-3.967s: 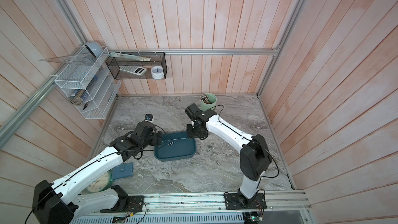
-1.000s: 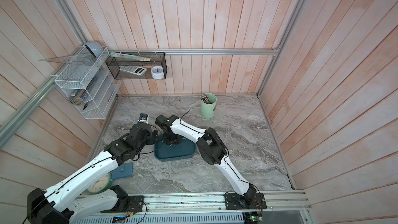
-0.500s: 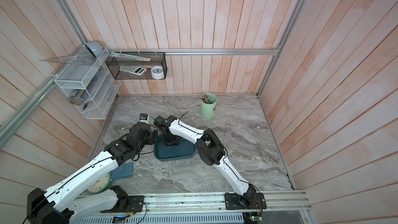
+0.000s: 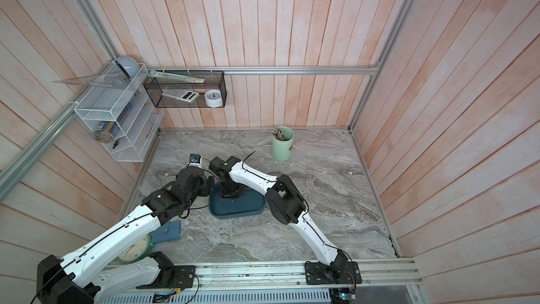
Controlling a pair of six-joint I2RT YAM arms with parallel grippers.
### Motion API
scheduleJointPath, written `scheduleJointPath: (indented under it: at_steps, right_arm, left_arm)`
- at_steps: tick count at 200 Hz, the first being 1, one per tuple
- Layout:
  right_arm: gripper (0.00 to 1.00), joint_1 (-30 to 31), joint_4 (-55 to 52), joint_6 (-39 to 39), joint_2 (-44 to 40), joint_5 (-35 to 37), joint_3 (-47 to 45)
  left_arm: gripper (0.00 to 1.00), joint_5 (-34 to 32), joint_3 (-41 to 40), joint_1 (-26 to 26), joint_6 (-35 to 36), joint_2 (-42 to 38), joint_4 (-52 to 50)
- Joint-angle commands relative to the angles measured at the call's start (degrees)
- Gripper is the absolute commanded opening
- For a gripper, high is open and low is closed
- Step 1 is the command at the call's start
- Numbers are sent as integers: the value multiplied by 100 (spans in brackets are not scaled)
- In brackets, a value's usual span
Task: Take out the screws from the storage box
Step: Pick up the screw from the storage box.
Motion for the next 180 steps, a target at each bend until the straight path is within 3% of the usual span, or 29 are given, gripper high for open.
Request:
scheduleJointPath:
  at_steps: [1, 114, 180]
  right_arm:
    - [2, -268, -222, -191, 141, 334, -208]
    - [9, -548, -89, -483, -348, 558, -478]
    - [24, -548, -51, -441, -598, 481, -536]
  left_arm:
    - [91, -89, -89, -18, 54, -50, 112]
    - [91, -146, -133, -17, 94, -45, 185]
    - [91, -157, -143, -18, 127, -58, 212]
